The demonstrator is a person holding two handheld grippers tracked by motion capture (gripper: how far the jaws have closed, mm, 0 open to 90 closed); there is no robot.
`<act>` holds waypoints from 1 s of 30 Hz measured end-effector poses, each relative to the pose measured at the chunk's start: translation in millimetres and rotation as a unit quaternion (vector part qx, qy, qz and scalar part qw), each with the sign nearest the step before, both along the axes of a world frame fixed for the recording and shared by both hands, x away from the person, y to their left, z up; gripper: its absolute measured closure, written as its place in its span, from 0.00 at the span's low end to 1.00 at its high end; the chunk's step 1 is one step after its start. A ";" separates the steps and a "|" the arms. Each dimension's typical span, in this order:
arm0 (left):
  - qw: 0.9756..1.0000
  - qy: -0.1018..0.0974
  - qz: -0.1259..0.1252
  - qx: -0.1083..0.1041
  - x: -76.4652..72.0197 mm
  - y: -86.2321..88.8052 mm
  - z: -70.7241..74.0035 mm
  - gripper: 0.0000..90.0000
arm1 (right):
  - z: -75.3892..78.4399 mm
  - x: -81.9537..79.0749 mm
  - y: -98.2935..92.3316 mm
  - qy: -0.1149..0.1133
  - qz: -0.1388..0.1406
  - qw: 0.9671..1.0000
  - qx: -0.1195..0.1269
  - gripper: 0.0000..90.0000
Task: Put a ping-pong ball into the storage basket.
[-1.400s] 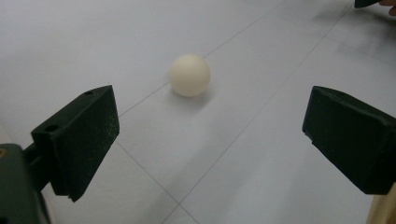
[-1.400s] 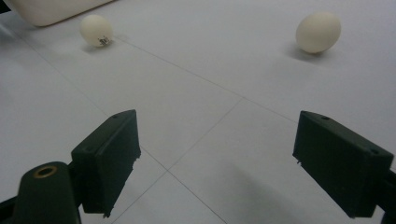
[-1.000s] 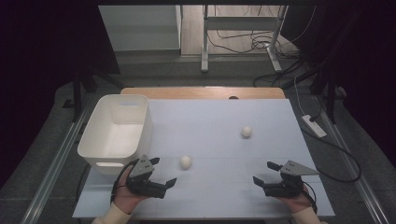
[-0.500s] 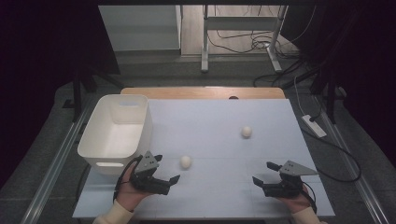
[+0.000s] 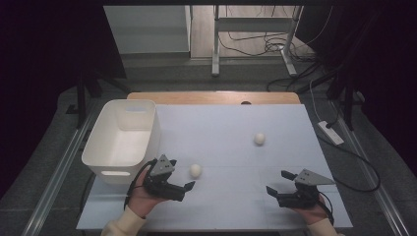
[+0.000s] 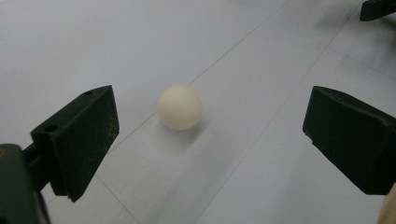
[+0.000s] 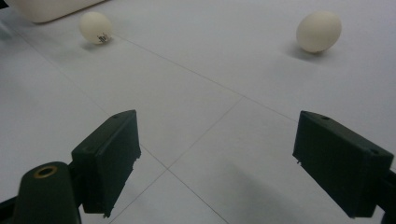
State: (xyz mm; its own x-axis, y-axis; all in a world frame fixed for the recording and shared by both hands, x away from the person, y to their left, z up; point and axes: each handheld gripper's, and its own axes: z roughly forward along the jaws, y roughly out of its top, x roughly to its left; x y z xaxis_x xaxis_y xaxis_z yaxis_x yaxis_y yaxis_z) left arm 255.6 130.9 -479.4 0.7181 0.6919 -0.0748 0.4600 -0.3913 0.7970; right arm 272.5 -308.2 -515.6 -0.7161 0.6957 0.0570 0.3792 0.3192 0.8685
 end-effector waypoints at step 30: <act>0.999 0.018 -0.019 0.018 27.3 -29.4 6.7 0.05 | -0.1 0.2 -0.4 0.000 -0.001 1.000 0.000 0.16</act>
State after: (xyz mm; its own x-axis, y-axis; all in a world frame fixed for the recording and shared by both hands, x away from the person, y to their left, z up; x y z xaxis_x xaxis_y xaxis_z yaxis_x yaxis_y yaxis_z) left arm 282.9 101.5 -472.7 0.7416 0.6664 -0.0768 0.4726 -0.4377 0.7649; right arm 272.7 -308.6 -515.7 -0.7148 0.6970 0.0575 0.3804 0.3186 0.8682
